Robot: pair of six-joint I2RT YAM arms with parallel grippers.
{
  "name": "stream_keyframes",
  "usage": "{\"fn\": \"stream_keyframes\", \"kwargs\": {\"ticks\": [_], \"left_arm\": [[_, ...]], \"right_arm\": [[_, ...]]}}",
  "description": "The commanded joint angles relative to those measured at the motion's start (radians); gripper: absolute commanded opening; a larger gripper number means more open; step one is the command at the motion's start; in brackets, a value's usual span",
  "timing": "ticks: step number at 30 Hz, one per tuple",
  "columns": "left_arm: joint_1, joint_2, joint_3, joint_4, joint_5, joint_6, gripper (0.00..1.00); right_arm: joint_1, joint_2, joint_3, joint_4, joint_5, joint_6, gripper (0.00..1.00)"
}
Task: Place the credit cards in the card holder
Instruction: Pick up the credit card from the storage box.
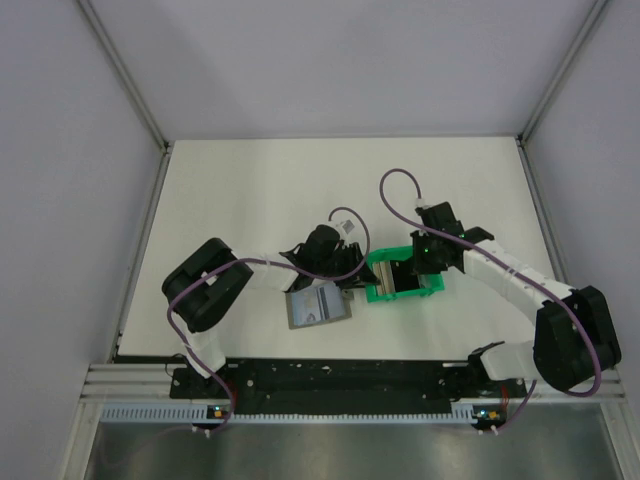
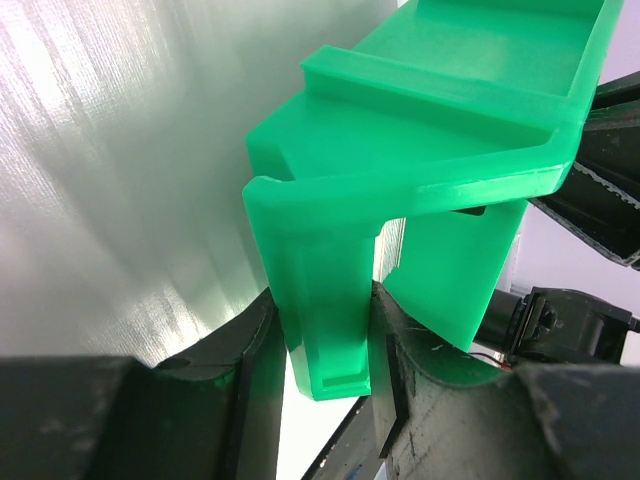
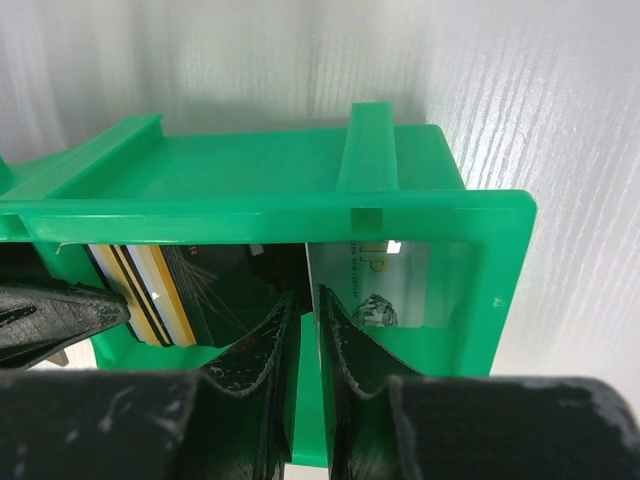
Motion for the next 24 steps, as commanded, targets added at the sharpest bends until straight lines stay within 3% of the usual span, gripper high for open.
{"fn": "stream_keyframes", "kwargs": {"ticks": [1, 24], "left_arm": [[0.001, -0.043, 0.011, 0.033, -0.009, 0.029, 0.23], [-0.001, -0.034, 0.011, 0.033, -0.006, 0.025, 0.23]], "right_arm": [[-0.005, -0.007, 0.014, 0.007, -0.027, -0.017, 0.13], [-0.005, -0.003, -0.023, 0.028, -0.029, -0.011, 0.18]]}}
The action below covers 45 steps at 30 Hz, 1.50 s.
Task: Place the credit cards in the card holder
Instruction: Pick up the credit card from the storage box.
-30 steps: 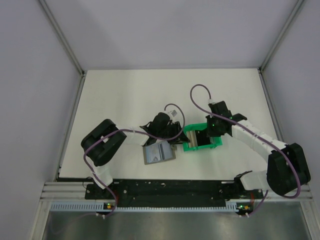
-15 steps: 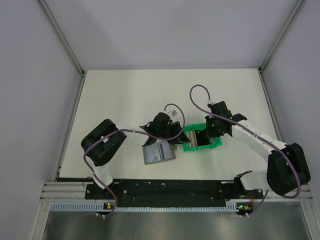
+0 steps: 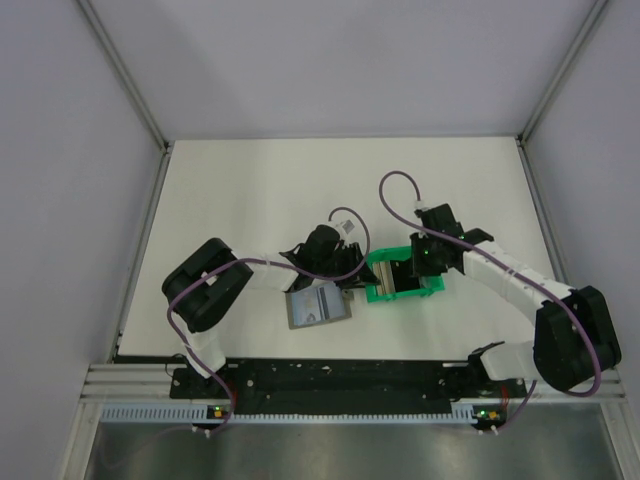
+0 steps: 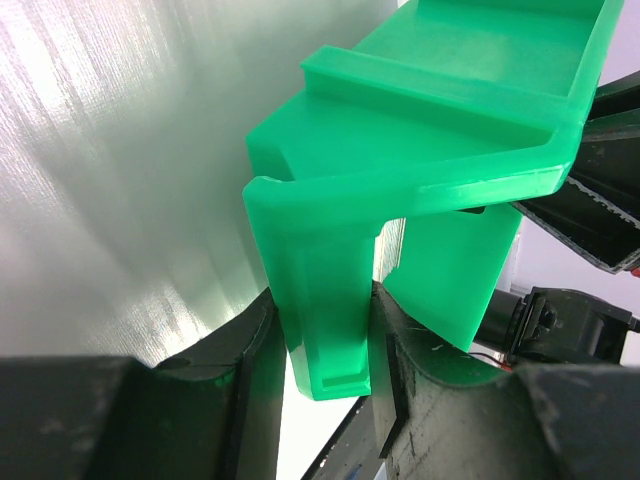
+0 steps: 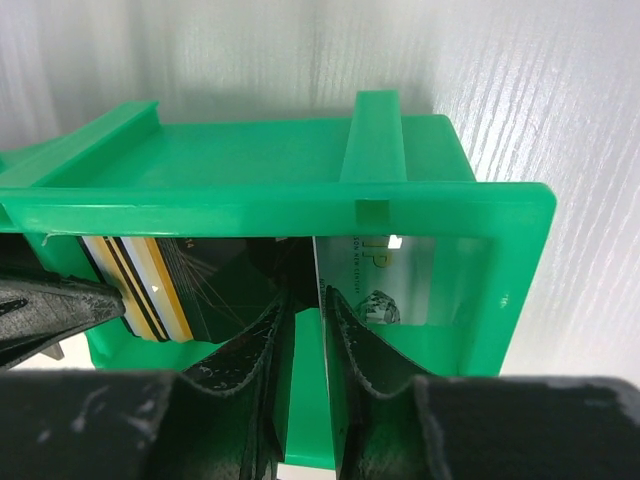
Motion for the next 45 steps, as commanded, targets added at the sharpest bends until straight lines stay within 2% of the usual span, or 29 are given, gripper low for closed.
{"fn": "stream_keyframes", "kwargs": {"ticks": [1, 4, 12, 14, 18, 20, 24, 33, 38, 45], "left_arm": [[-0.001, -0.034, 0.011, 0.036, -0.005, 0.024, 0.23], [-0.001, -0.033, 0.008, 0.042, -0.002, 0.021, 0.23], [0.0, -0.03, 0.01, 0.039, -0.002, 0.019, 0.25], [0.001, -0.028, 0.01, 0.041, -0.004, 0.019, 0.29], [0.001, -0.033, 0.016, 0.025, -0.01, 0.03, 0.43], [0.003, -0.045, 0.016, 0.015, -0.021, 0.041, 0.47], [0.001, -0.073, 0.028, -0.025, -0.05, 0.073, 0.63], [0.003, -0.143, 0.068, -0.12, -0.117, 0.145, 0.71], [0.001, -0.211, 0.062, -0.156, -0.177, 0.188, 0.72], [0.003, -0.353, 0.016, -0.225, -0.296, 0.226, 0.74]], "right_arm": [[-0.005, 0.0, -0.015, 0.032, -0.008, -0.001, 0.18], [-0.005, -0.001, -0.03, 0.049, -0.003, 0.01, 0.18], [-0.006, -0.023, -0.021, 0.069, 0.01, 0.012, 0.05], [-0.005, -0.04, -0.013, 0.072, 0.006, 0.012, 0.0], [-0.006, -0.064, 0.002, 0.084, -0.008, 0.009, 0.0], [-0.006, -0.075, 0.008, 0.083, -0.011, 0.012, 0.0], [-0.006, -0.092, 0.011, 0.083, -0.017, 0.012, 0.0], [-0.005, -0.138, 0.024, 0.084, -0.031, 0.041, 0.0], [-0.011, -0.176, 0.033, 0.112, -0.095, 0.05, 0.0], [-0.06, -0.195, 0.024, 0.152, -0.376, 0.039, 0.0]]}}
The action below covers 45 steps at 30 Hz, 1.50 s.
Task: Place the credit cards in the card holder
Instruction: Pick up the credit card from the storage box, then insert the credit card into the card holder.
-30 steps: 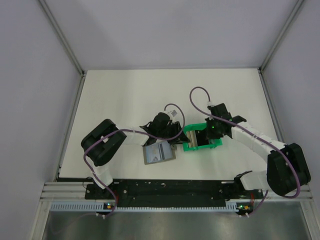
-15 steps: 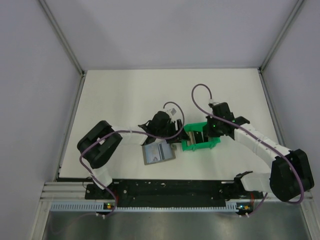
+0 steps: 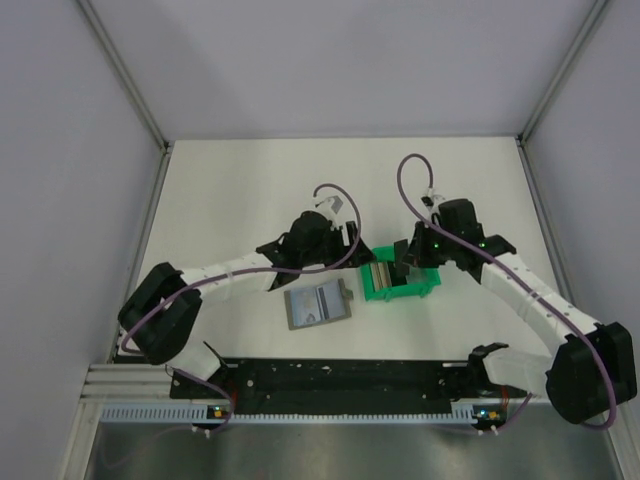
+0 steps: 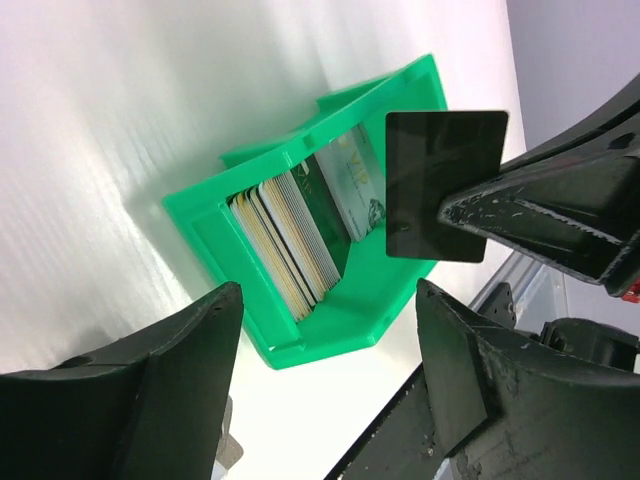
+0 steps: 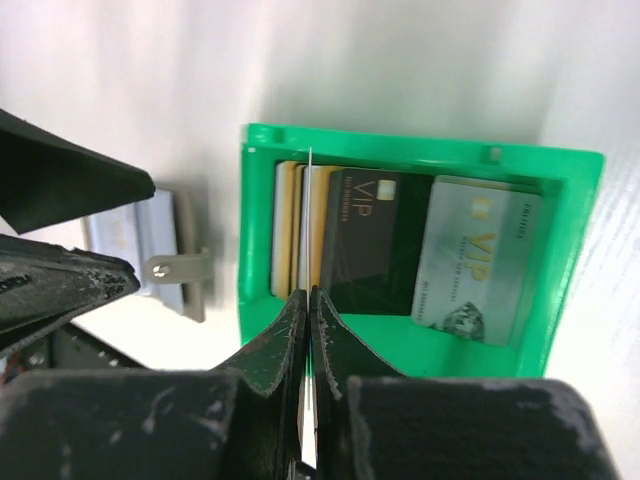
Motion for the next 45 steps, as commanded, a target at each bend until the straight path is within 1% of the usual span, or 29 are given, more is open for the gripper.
{"fn": "stream_keyframes", "kwargs": {"ticks": [1, 3, 4, 6, 8, 10, 12, 14, 17, 19, 21, 25, 27, 30, 35, 39, 45], "left_arm": [[0.001, -0.126, -0.022, -0.064, -0.134, 0.051, 0.75], [0.004, -0.172, -0.023, -0.136, -0.213, 0.051, 0.78], [0.007, -0.192, -0.02, -0.188, -0.295, 0.045, 0.79], [0.014, -0.249, -0.022, -0.313, -0.386, 0.034, 0.85], [0.025, -0.304, -0.037, -0.389, -0.478, 0.017, 0.93], [0.051, -0.357, -0.058, -0.446, -0.529, 0.005, 0.98], [0.092, -0.402, -0.084, -0.484, -0.54, 0.0, 0.98], [0.151, -0.442, -0.11, -0.518, -0.521, -0.008, 0.98], [0.255, -0.508, -0.182, -0.515, -0.428, -0.02, 0.98], [0.301, -0.552, -0.227, -0.503, -0.394, -0.02, 0.98], [0.324, -0.585, -0.252, -0.507, -0.385, -0.017, 0.98], [0.33, -0.591, -0.273, -0.51, -0.37, -0.021, 0.98], [0.332, -0.588, -0.282, -0.506, -0.36, -0.026, 0.98], [0.332, -0.588, -0.29, -0.498, -0.342, -0.028, 0.98], [0.332, -0.586, -0.299, -0.492, -0.328, -0.024, 0.98], [0.333, -0.582, -0.312, -0.481, -0.316, -0.027, 0.98], [0.334, -0.577, -0.319, -0.467, -0.3, -0.031, 0.98]], "right_arm": [[-0.023, -0.02, 0.047, 0.059, -0.225, -0.001, 0.0], [-0.025, -0.008, 0.059, 0.047, -0.296, -0.009, 0.0], [-0.017, -0.003, 0.07, 0.029, -0.293, -0.009, 0.0], [0.033, 0.004, 0.108, -0.037, -0.234, -0.038, 0.0], [0.078, 0.015, 0.143, -0.082, -0.201, -0.047, 0.0], [0.133, 0.033, 0.171, -0.12, -0.149, -0.037, 0.0], [0.19, 0.058, 0.201, -0.161, -0.068, -0.039, 0.0], [0.25, 0.093, 0.218, -0.189, -0.017, -0.04, 0.0], [0.349, 0.144, 0.228, -0.215, 0.079, -0.009, 0.0], [0.405, 0.173, 0.223, -0.235, 0.119, 0.005, 0.0], [0.449, 0.198, 0.215, -0.246, 0.139, 0.016, 0.0], [0.538, 0.248, 0.208, -0.246, 0.173, 0.042, 0.0], [0.563, 0.277, 0.205, -0.25, 0.208, 0.069, 0.0], [0.578, 0.299, 0.186, -0.246, 0.283, 0.111, 0.0], [0.613, 0.33, 0.16, -0.217, 0.351, 0.154, 0.0], [0.63, 0.345, 0.13, -0.165, 0.368, 0.192, 0.0], [0.635, 0.357, 0.122, -0.149, 0.397, 0.2, 0.0]]}}
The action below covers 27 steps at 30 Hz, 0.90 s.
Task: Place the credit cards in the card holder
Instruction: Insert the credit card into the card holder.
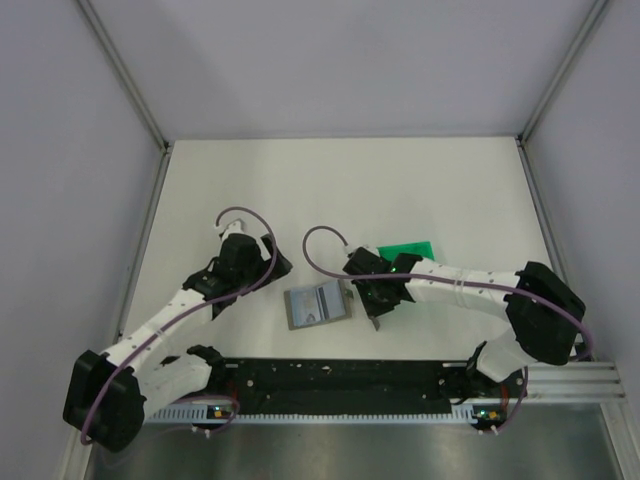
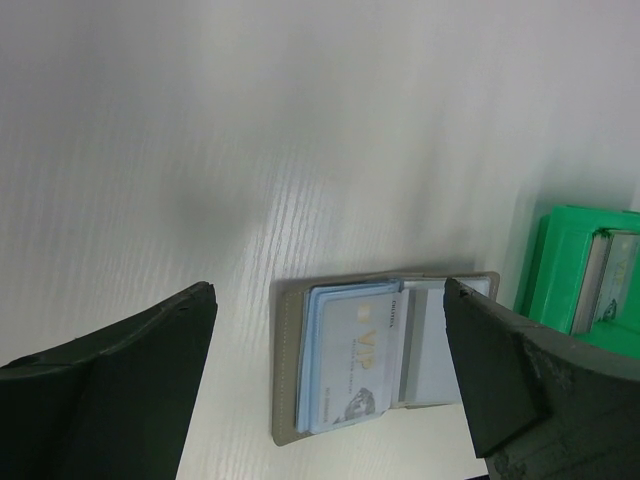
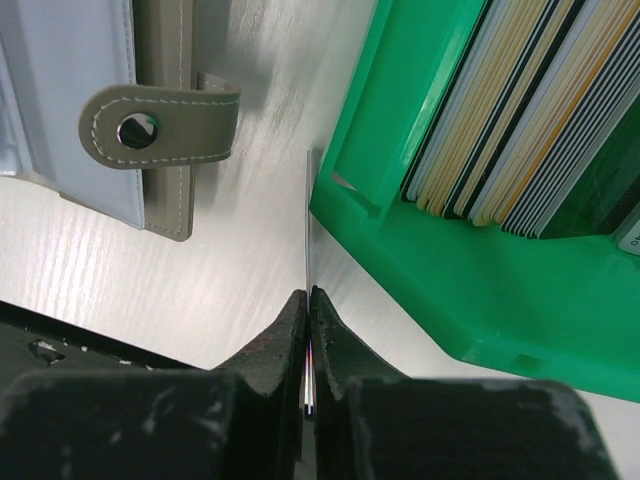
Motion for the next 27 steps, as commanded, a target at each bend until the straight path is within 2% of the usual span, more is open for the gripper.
{"fn": "stream_keyframes", "kwargs": {"ticks": [1, 3, 11, 27], "left_arm": [[0.005, -0.001, -0.008, 0.05, 0.019, -0.005, 0.98], [0.005, 0.005, -0.009, 0.052, 0.023, -0.003, 0.98], [0.005, 0.032, -0.016, 0.07, 0.046, -0.005, 0.98], [0.005, 0.049, -0.017, 0.095, 0.073, 0.0, 0.98]], "right_arm": [[0.015, 0.01, 0.002, 0.049, 0.052, 0.027, 0.0], [0.016, 0.016, 0.002, 0.051, 0.058, 0.027, 0.0], [0.015, 0.013, 0.009, 0.071, 0.055, 0.033, 0.16], [0.016, 0.033, 0.012, 0.087, 0.055, 0.035, 0.1]]}}
